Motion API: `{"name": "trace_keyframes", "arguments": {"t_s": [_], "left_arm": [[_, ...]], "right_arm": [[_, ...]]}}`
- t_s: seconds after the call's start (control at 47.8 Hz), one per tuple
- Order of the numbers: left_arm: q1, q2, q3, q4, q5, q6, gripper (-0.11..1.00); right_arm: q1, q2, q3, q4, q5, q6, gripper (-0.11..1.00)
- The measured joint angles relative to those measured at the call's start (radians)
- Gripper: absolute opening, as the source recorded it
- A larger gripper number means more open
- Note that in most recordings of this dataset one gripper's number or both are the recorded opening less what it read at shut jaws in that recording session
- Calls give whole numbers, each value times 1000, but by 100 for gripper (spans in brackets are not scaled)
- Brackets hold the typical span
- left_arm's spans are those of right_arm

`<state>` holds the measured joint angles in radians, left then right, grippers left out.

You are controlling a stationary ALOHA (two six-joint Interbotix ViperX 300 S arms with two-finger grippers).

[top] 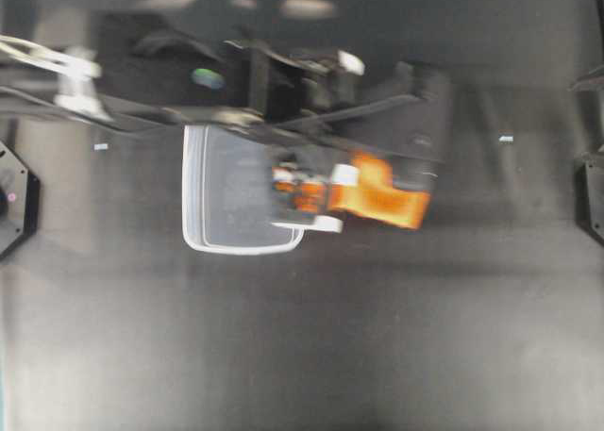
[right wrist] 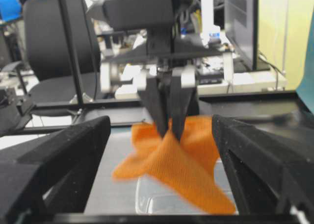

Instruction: Place the orange towel into the container with the left arm.

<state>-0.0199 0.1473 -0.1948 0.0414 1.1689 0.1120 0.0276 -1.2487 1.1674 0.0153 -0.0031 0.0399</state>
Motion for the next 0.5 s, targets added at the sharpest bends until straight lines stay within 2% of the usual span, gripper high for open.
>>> {"name": "trace_keyframes", "arguments": {"t_s": [0.126, 0.314, 0.502], "left_arm": [[6, -78, 137, 0, 2, 0, 5], [8, -179, 345, 0, -114, 3, 5], [23, -219, 457, 0, -169, 3, 5]], "right_arm": [[2, 0, 0, -2, -2, 0, 81], [2, 0, 0, 0, -12, 0, 81], [2, 2, 0, 0, -17, 0, 81]]}}
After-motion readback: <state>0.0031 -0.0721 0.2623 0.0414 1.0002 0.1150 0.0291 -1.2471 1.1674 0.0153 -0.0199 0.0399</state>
